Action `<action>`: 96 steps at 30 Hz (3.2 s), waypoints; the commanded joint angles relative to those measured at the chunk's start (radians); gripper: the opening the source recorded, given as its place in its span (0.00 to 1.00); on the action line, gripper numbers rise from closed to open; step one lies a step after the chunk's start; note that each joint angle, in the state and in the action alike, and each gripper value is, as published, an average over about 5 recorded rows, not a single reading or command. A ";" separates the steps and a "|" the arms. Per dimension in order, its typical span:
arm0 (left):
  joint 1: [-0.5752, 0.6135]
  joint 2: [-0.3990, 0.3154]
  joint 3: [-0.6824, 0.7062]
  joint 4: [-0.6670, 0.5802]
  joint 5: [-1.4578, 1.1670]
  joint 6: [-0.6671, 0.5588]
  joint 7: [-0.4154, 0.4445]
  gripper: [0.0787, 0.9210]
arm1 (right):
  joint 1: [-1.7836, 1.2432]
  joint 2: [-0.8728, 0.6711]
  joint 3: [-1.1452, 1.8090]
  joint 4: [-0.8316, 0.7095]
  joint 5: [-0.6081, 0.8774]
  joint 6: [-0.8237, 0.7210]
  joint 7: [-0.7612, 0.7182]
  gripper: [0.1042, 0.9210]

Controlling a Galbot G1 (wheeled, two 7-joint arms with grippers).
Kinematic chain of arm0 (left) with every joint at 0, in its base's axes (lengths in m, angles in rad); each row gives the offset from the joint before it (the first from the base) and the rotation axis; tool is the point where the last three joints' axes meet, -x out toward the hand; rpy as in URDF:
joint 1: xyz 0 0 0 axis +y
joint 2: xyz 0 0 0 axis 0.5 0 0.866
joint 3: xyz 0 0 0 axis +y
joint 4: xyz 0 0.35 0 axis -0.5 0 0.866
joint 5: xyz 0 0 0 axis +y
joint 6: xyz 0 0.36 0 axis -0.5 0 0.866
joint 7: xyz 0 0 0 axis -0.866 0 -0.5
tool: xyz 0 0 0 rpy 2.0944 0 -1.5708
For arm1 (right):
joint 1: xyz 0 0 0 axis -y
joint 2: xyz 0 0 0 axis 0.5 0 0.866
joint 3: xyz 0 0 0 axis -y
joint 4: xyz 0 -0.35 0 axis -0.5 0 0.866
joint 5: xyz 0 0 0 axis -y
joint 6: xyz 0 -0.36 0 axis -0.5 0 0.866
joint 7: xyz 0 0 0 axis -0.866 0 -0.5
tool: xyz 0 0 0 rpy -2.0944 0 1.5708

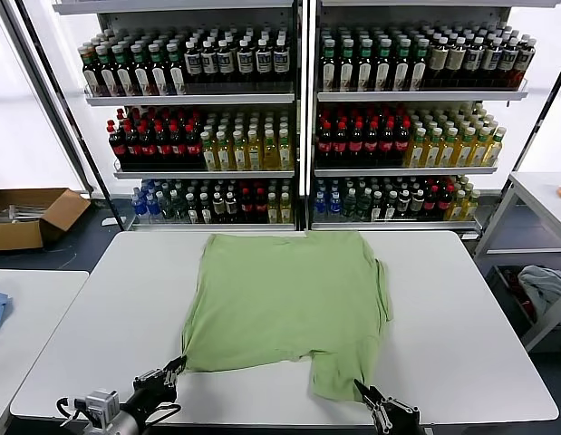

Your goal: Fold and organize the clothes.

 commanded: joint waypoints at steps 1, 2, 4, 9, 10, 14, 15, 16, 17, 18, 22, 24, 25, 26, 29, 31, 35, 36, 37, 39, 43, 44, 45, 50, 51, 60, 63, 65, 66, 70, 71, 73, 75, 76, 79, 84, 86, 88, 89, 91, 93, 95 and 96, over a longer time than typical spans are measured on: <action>0.077 -0.004 -0.053 -0.108 -0.023 -0.013 -0.003 0.01 | -0.047 0.007 0.019 0.009 0.082 0.082 -0.053 0.00; 0.079 -0.006 -0.059 -0.117 -0.033 -0.014 -0.006 0.01 | -0.038 0.005 0.018 0.010 0.093 0.082 -0.050 0.00; 0.075 -0.010 -0.066 -0.130 -0.061 -0.018 -0.014 0.01 | 0.001 -0.003 0.017 0.003 0.118 0.077 -0.036 0.00; -0.006 0.004 -0.067 -0.131 -0.159 -0.037 -0.029 0.01 | 0.171 -0.038 0.003 -0.051 0.183 0.048 0.024 0.00; -0.030 0.014 -0.066 -0.122 -0.177 -0.040 -0.031 0.01 | 0.213 -0.043 -0.004 -0.071 0.192 0.043 0.038 0.00; -0.120 0.066 -0.048 -0.057 -0.227 -0.042 -0.034 0.01 | 0.376 -0.054 -0.034 -0.173 0.214 0.030 0.098 0.00; -0.142 0.077 -0.040 -0.033 -0.235 -0.043 -0.035 0.01 | 0.409 -0.055 -0.040 -0.198 0.216 0.029 0.108 0.00; -0.165 0.085 -0.032 -0.010 -0.240 -0.043 -0.035 0.01 | 0.443 -0.057 -0.046 -0.225 0.217 0.028 0.118 0.00; -0.194 0.093 -0.023 0.017 -0.247 -0.043 -0.036 0.01 | 0.478 -0.058 -0.054 -0.255 0.218 0.027 0.126 0.00; -0.223 0.099 -0.014 0.046 -0.256 -0.041 -0.036 0.01 | 0.503 -0.060 -0.059 -0.276 0.219 0.026 0.130 0.00; -0.362 0.101 0.017 0.164 -0.290 -0.026 -0.045 0.01 | 0.626 -0.065 -0.099 -0.366 0.222 0.022 0.157 0.00; -0.425 0.098 0.034 0.224 -0.296 -0.021 -0.046 0.01 | 0.682 -0.065 -0.125 -0.408 0.227 0.015 0.175 0.00; -0.449 0.097 0.042 0.249 -0.298 -0.021 -0.046 0.01 | 0.706 -0.065 -0.139 -0.428 0.227 0.011 0.183 0.00; -0.470 0.095 0.049 0.272 -0.299 -0.020 -0.047 0.01 | 0.729 -0.065 -0.153 -0.449 0.226 0.008 0.189 0.00; -0.524 0.090 0.071 0.333 -0.301 -0.018 -0.047 0.01 | 0.798 -0.066 -0.196 -0.521 0.205 0.001 0.197 0.00; -0.554 0.084 0.085 0.373 -0.299 -0.013 -0.046 0.01 | 0.842 -0.067 -0.229 -0.575 0.185 -0.005 0.199 0.00; -0.602 0.071 0.116 0.455 -0.283 0.019 -0.039 0.01 | 0.911 -0.065 -0.293 -0.669 0.156 -0.039 0.213 0.01; -0.609 0.068 0.123 0.474 -0.273 0.031 -0.035 0.01 | 0.921 -0.062 -0.302 -0.684 0.151 -0.043 0.216 0.03; -0.615 0.066 0.129 0.490 -0.262 0.040 -0.030 0.01 | 0.929 -0.056 -0.307 -0.696 0.146 -0.044 0.223 0.05; -0.622 0.059 0.135 0.518 -0.241 0.047 -0.023 0.03 | 0.939 -0.044 -0.307 -0.703 0.138 -0.043 0.238 0.11; -0.624 0.051 0.123 0.546 -0.229 0.036 -0.029 0.10 | 0.919 -0.045 -0.290 -0.659 0.122 -0.062 0.270 0.25; -0.621 0.052 0.118 0.545 -0.228 0.036 -0.031 0.11 | 0.904 -0.051 -0.283 -0.636 0.110 -0.071 0.278 0.28; -0.615 0.056 0.112 0.539 -0.228 0.036 -0.032 0.14 | 0.883 -0.059 -0.275 -0.609 0.097 -0.081 0.285 0.33; -0.545 0.082 0.073 0.458 -0.227 0.034 -0.037 0.30 | 0.739 -0.113 -0.230 -0.441 0.041 -0.153 0.313 0.50; -0.524 0.087 0.069 0.436 -0.226 0.034 -0.039 0.33 | 0.711 -0.120 -0.224 -0.416 0.025 -0.165 0.318 0.54; -0.423 0.049 0.099 0.375 -0.200 0.036 -0.046 0.64 | 0.553 -0.117 -0.209 -0.325 -0.046 -0.227 0.349 0.82; -0.442 0.040 0.117 0.394 -0.199 0.035 -0.047 0.70 | 0.539 -0.116 -0.207 -0.313 -0.048 -0.256 0.360 0.87; -0.452 0.040 0.127 0.405 -0.199 0.035 -0.046 0.68 | 0.531 -0.116 -0.205 -0.309 -0.046 -0.272 0.366 0.85; -0.456 0.040 0.130 0.410 -0.199 0.036 -0.046 0.65 | 0.527 -0.116 -0.204 -0.307 -0.044 -0.279 0.369 0.83; -0.463 0.041 0.138 0.427 -0.200 0.038 -0.042 0.53 | 0.522 -0.112 -0.206 -0.304 -0.031 -0.295 0.374 0.69; -0.463 0.041 0.140 0.429 -0.200 0.038 -0.041 0.50 | 0.525 -0.111 -0.208 -0.305 -0.028 -0.298 0.377 0.65; -0.464 0.041 0.142 0.432 -0.200 0.038 -0.038 0.43 | 0.533 -0.108 -0.212 -0.308 -0.023 -0.305 0.387 0.59; -0.464 0.042 0.143 0.432 -0.201 0.038 -0.035 0.35 | 0.541 -0.106 -0.214 -0.312 -0.015 -0.310 0.394 0.51; -0.464 0.043 0.144 0.432 -0.201 0.038 -0.033 0.32 | 0.545 -0.106 -0.215 -0.313 -0.008 -0.312 0.396 0.48; -0.464 0.047 0.147 0.433 -0.202 0.039 -0.028 0.22 | 0.552 -0.108 -0.215 -0.316 0.016 -0.313 0.395 0.37; -0.463 0.051 0.154 0.438 -0.203 0.040 -0.022 0.05 | 0.552 -0.126 -0.210 -0.308 0.037 -0.307 0.381 0.20; -0.462 0.052 0.156 0.438 -0.203 0.042 -0.024 0.02 | 0.546 -0.136 -0.207 -0.298 0.046 -0.306 0.374 0.13; -0.455 0.054 0.155 0.431 -0.204 0.047 -0.026 0.00 | 0.532 -0.153 -0.201 -0.281 0.054 -0.305 0.366 0.06; -0.450 0.056 0.153 0.425 -0.205 0.049 -0.027 0.00 | 0.522 -0.163 -0.198 -0.270 0.057 -0.305 0.364 0.04; -0.425 0.063 0.147 0.400 -0.208 0.055 -0.032 0.00 | 0.490 -0.186 -0.187 -0.237 0.061 -0.307 0.359 0.02; -0.382 0.073 0.134 0.363 -0.211 0.059 -0.038 0.00 | 0.450 -0.208 -0.166 -0.200 0.062 -0.312 0.354 0.01; -0.322 0.083 0.115 0.316 -0.213 0.062 -0.044 0.00 | 0.400 -0.225 -0.136 -0.161 0.061 -0.322 0.350 0.01; -0.287 0.088 0.100 0.287 -0.213 0.063 -0.048 0.00 | 0.367 -0.232 -0.116 -0.140 0.060 -0.327 0.345 0.01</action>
